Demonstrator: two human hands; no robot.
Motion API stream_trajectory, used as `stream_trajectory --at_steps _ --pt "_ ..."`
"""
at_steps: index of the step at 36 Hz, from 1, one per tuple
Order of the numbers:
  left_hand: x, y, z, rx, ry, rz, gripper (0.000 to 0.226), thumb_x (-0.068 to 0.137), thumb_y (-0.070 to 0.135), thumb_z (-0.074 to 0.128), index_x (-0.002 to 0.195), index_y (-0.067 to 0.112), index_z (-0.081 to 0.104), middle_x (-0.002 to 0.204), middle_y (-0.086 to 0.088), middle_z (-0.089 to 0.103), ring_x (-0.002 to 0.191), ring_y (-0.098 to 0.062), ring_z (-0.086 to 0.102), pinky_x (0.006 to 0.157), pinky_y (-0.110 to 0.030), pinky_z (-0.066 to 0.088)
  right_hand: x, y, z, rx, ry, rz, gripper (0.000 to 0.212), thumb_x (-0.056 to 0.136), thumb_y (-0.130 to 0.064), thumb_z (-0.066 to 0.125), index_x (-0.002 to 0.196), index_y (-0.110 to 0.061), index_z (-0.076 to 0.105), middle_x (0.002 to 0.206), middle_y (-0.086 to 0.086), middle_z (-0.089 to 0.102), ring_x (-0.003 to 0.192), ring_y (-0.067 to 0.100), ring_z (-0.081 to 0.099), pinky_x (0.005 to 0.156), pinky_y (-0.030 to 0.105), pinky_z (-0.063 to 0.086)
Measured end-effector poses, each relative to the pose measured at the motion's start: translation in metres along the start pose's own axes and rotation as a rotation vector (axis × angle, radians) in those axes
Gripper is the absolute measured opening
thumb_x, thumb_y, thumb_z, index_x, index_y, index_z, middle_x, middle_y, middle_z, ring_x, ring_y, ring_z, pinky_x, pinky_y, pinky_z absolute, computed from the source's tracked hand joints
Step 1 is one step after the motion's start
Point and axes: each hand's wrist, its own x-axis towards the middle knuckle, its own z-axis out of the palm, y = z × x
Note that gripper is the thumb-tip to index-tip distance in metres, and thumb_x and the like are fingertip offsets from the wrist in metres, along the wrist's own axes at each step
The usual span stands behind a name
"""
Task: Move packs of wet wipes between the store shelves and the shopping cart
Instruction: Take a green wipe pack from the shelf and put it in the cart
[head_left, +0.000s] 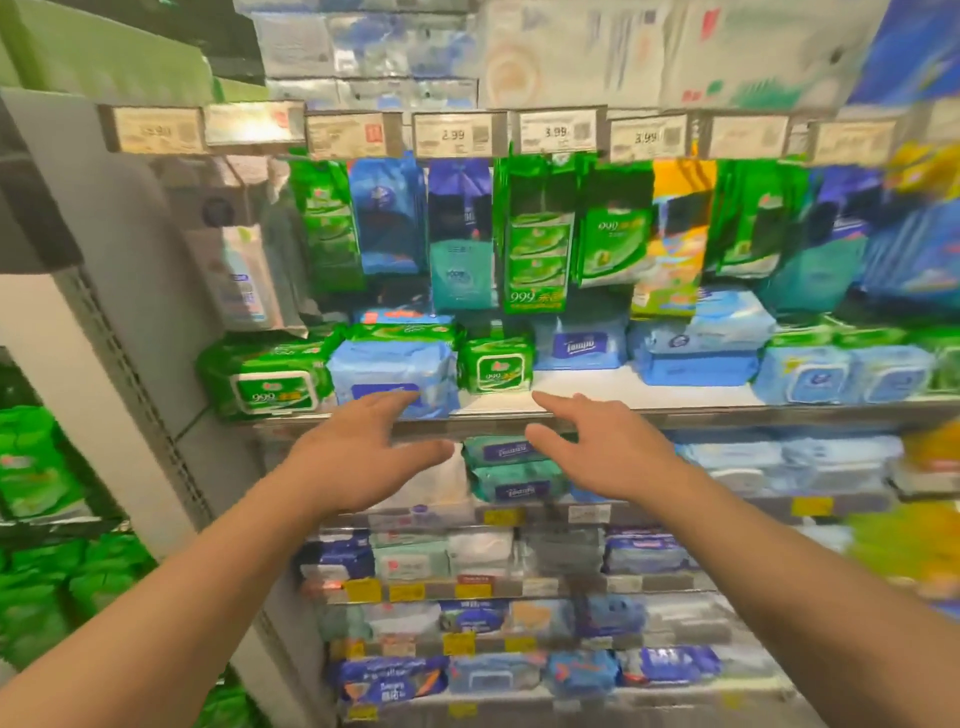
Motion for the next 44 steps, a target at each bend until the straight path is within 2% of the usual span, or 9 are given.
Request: stream_trajectory --at_steps 7,12,16,19,26,31,39,41,44 --pt "0.045 0.011 0.012 -0.024 0.014 0.089 0.09 0.079 0.08 0.05 0.153 0.032 0.033 0.161 0.01 0.031 0.146 -0.014 0.032 0.115 -0.038 0.032 0.017 0.029 0.0 -0.034 0.004 0.072 0.066 0.093 -0.075 0.038 0.154 -0.05 0.031 0.161 0.007 0.04 0.15 0.021 0.034 0.116 0.043 0.038" --pt "0.069 0.003 0.011 -0.068 0.02 0.13 0.082 0.084 0.073 0.055 0.152 0.031 0.036 0.157 0.008 0.037 0.141 -0.014 0.038 0.11 -0.033 0.034 0.045 0.028 0.003 -0.038 0.018 0.108 0.074 0.084 -0.083 0.033 0.152 -0.052 0.033 0.15 0.004 0.055 0.145 0.018 0.041 0.113 0.042 0.042" --pt "0.087 -0.006 0.006 -0.057 0.033 0.142 0.075 0.085 0.07 0.055 0.147 0.028 0.043 0.151 0.005 0.045 0.134 -0.017 0.044 0.103 -0.032 0.037 0.067 0.014 0.007 -0.042 0.054 0.089 0.065 0.092 -0.075 0.041 0.151 -0.048 0.038 0.154 0.0 0.051 0.14 0.022 0.048 0.108 0.039 0.044" --pt "0.098 -0.012 0.006 -0.05 0.041 0.149 0.078 0.084 0.073 0.054 0.149 0.031 0.041 0.153 0.006 0.042 0.138 -0.016 0.04 0.107 -0.035 0.037 0.078 0.009 0.013 -0.024 0.057 0.085 0.063 0.094 -0.072 0.043 0.151 -0.048 0.039 0.155 0.001 0.049 0.132 0.021 0.055 0.106 0.036 0.043" --pt "0.118 -0.012 0.011 -0.07 0.049 0.173 0.078 0.085 0.071 0.055 0.15 0.031 0.039 0.153 0.008 0.042 0.135 -0.013 0.043 0.108 -0.036 0.04 0.097 0.014 0.017 -0.007 0.048 0.084 0.06 0.096 -0.067 0.046 0.152 -0.045 0.04 0.155 0.002 0.049 0.141 0.023 0.047 0.11 0.034 0.041" --pt "0.138 -0.009 0.017 -0.072 0.07 0.151 0.079 0.084 0.073 0.055 0.15 0.033 0.039 0.156 0.009 0.04 0.138 -0.014 0.04 0.111 -0.037 0.038 0.118 0.029 0.016 -0.004 0.04 0.072 0.063 0.095 -0.068 0.045 0.153 -0.042 0.04 0.148 0.001 0.057 0.135 0.023 0.053 0.105 0.035 0.045" --pt "0.154 -0.014 0.021 -0.114 0.203 0.061 0.075 0.076 0.077 0.049 0.137 0.034 0.057 0.14 0.009 0.059 0.123 -0.013 0.055 0.099 -0.032 0.047 0.153 0.034 0.028 0.242 0.055 -0.063 0.063 0.095 -0.057 0.057 0.151 -0.03 0.047 0.152 -0.009 0.051 0.141 0.009 0.044 0.118 0.027 0.032" --pt "0.156 -0.017 0.021 -0.12 0.24 0.033 0.067 0.08 0.071 0.052 0.133 0.031 0.062 0.132 0.008 0.064 0.116 -0.013 0.059 0.092 -0.028 0.047 0.158 0.03 0.034 0.295 0.066 -0.102 0.062 0.095 -0.053 0.061 0.149 -0.026 0.05 0.146 -0.006 0.058 0.136 0.011 0.051 0.115 0.027 0.036" --pt "0.159 -0.024 0.023 -0.156 0.31 -0.017 0.057 0.082 0.066 0.054 0.126 0.031 0.067 0.126 0.014 0.068 0.111 -0.009 0.062 0.095 -0.031 0.051 0.169 0.024 0.04 0.39 0.007 -0.122 0.061 0.095 -0.052 0.062 0.149 -0.026 0.05 0.141 -0.007 0.061 0.131 0.008 0.055 0.107 0.023 0.038"
